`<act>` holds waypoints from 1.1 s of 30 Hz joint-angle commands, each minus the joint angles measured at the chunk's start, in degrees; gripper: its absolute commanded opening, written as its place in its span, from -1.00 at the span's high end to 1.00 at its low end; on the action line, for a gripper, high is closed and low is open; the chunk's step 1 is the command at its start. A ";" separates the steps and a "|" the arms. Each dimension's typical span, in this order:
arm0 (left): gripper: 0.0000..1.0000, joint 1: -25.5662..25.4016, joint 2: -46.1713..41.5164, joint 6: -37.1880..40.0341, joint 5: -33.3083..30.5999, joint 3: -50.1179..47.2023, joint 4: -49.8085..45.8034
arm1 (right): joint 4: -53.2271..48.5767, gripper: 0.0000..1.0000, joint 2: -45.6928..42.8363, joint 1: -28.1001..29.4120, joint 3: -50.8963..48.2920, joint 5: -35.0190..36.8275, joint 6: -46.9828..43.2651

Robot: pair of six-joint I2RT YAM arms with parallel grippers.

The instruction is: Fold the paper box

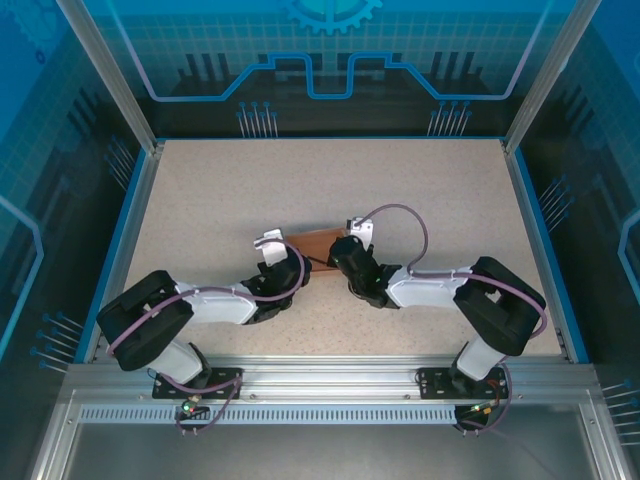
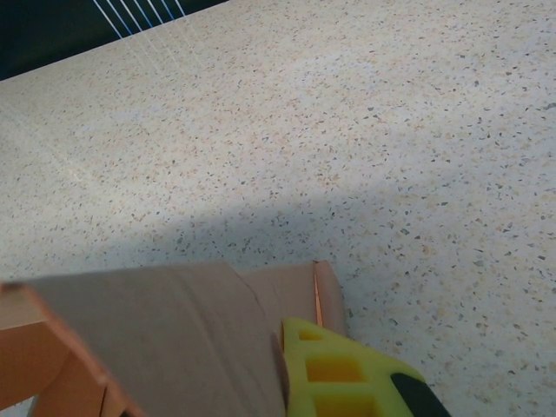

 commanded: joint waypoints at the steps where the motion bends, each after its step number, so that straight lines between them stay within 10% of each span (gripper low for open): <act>1: 0.99 0.11 0.21 -2.44 0.37 -3.13 -8.19 | -7.84 0.93 1.60 1.03 -3.10 1.52 -0.37; 33: 0.24 0.02 -7.53 -0.38 1.13 -4.40 -13.11 | -9.68 0.97 3.00 4.43 -3.12 7.48 -1.54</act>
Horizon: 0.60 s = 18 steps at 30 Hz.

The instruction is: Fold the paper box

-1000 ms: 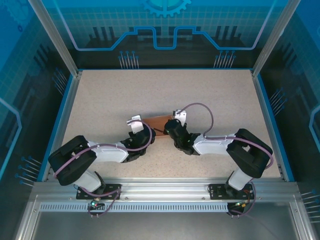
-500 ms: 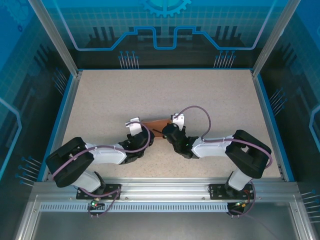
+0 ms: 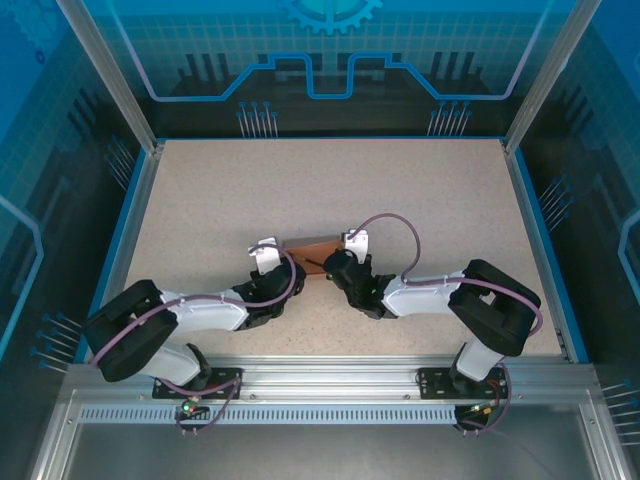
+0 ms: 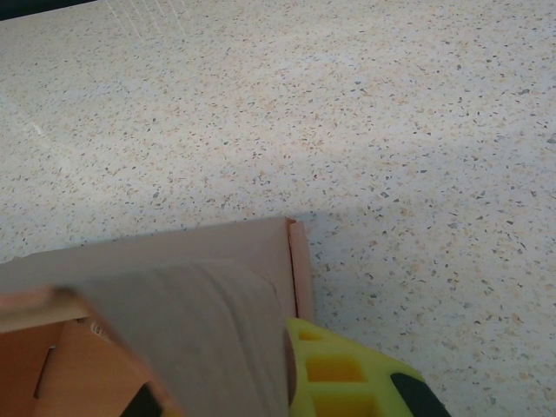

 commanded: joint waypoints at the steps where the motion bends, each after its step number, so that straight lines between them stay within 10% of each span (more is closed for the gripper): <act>1: 0.22 0.32 -2.33 1.34 -0.94 -1.37 -4.82 | -8.52 0.97 2.16 0.23 -1.17 1.94 0.20; 18: -0.24 0.42 -11.52 5.05 4.97 -2.47 -10.63 | -9.93 1.00 2.22 0.50 0.58 2.72 -0.66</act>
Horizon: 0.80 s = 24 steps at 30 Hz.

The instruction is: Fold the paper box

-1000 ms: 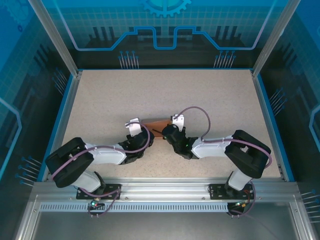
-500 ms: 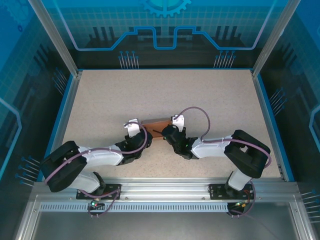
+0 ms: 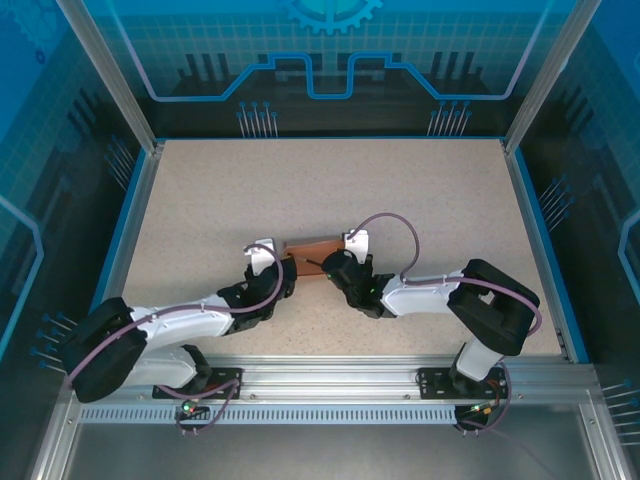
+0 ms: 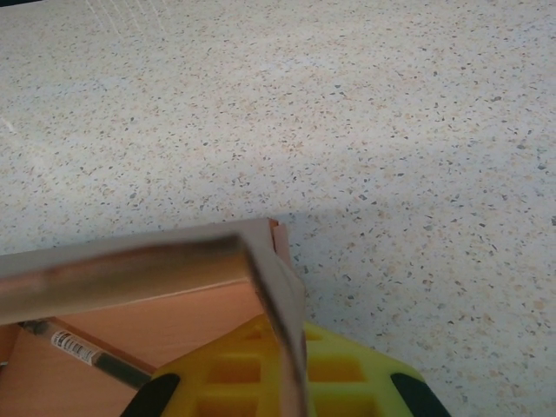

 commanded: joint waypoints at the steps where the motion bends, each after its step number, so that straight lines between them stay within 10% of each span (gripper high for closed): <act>1: -0.25 0.30 -2.40 0.86 0.21 -1.14 -3.79 | -7.50 1.00 1.83 0.32 -0.12 0.50 -0.41; 24: -0.62 0.53 -21.01 16.12 11.42 -0.12 -11.78 | -9.03 1.00 2.01 0.54 1.99 1.21 -2.28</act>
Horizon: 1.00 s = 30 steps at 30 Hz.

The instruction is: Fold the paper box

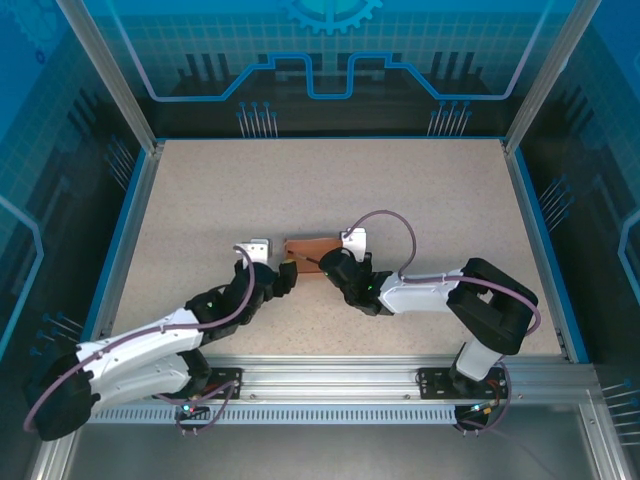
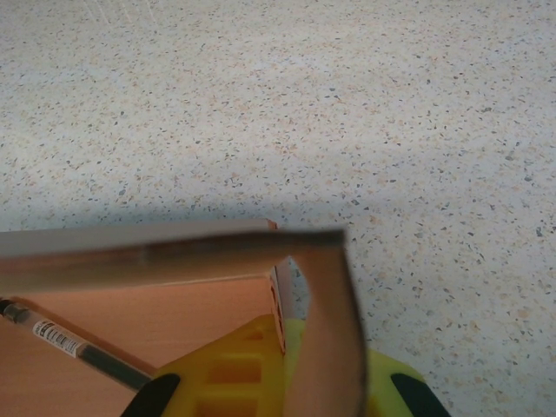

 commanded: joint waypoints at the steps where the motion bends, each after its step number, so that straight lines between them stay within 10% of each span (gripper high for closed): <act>1: -0.63 0.40 -3.54 4.74 2.25 0.88 -2.55 | -5.60 1.00 1.50 0.54 -0.20 0.51 -0.83; 14: -0.59 16.86 3.09 5.52 24.35 14.55 -5.07 | -5.42 1.00 2.19 0.72 0.37 0.44 -1.28; 30: -0.26 19.67 27.16 7.12 45.69 30.62 -7.47 | -5.32 1.00 2.46 0.81 0.34 1.14 -2.23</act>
